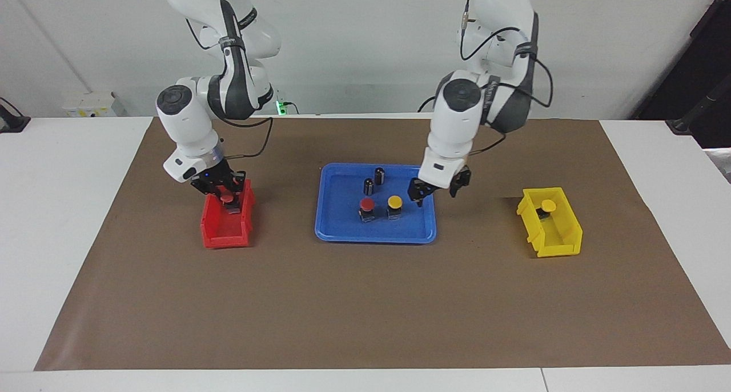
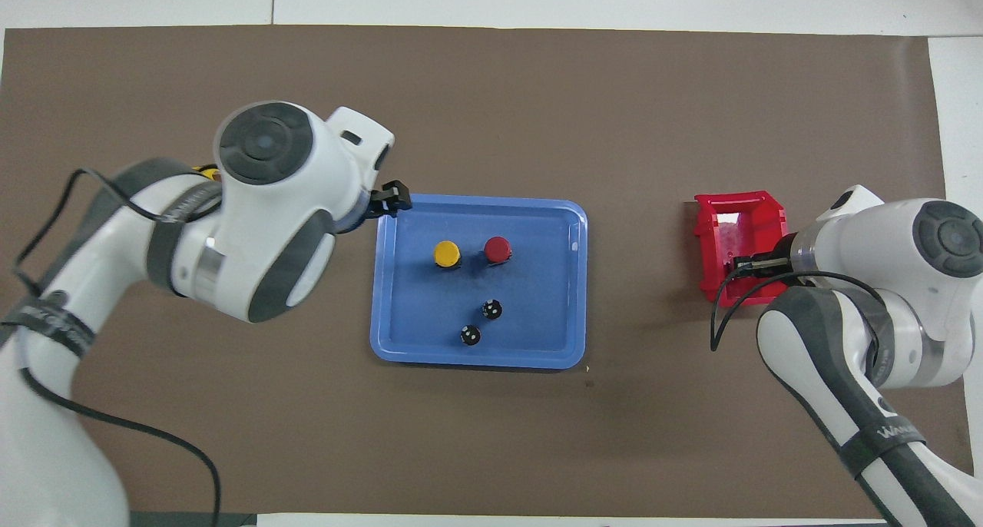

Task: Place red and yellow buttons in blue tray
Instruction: 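Carry the second red button to the tray while the left gripper returns to the bin, then release the red button in the tray and withdraw the right gripper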

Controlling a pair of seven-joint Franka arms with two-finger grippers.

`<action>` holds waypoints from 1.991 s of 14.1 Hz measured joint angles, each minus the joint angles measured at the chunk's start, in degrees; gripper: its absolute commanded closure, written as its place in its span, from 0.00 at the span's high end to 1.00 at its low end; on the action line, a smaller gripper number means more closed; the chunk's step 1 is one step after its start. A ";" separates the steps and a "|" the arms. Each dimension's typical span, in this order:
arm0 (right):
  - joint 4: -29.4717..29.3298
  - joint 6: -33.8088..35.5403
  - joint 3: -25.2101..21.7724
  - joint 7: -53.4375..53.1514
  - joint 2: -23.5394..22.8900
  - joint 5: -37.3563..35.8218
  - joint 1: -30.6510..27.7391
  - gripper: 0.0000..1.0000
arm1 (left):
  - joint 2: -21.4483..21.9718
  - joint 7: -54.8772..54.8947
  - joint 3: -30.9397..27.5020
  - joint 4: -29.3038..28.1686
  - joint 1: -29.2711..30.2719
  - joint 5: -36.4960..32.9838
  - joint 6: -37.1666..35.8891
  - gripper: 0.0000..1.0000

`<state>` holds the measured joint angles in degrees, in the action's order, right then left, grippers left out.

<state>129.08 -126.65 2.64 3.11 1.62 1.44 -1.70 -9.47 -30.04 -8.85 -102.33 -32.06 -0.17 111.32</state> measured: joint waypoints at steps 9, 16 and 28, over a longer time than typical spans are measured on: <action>-21.43 6.89 1.17 -25.56 -9.54 0.08 20.36 0.29 | 9.25 33.82 -0.50 -1.24 19.69 -0.13 -3.33 1.00; -17.66 -1.44 1.20 -31.00 -13.49 0.08 25.33 0.30 | 3.77 33.82 -0.44 -11.00 21.81 -0.12 12.96 0.74; -12.43 -7.80 1.20 -31.13 -14.90 0.08 27.09 1.00 | 4.61 33.82 -0.43 -19.78 24.47 -0.12 20.13 0.73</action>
<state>116.65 -134.45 3.84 -28.01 -13.28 1.52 25.39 -4.86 3.78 -9.29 -122.12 -7.59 -0.29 131.45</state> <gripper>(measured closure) 0.524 0.269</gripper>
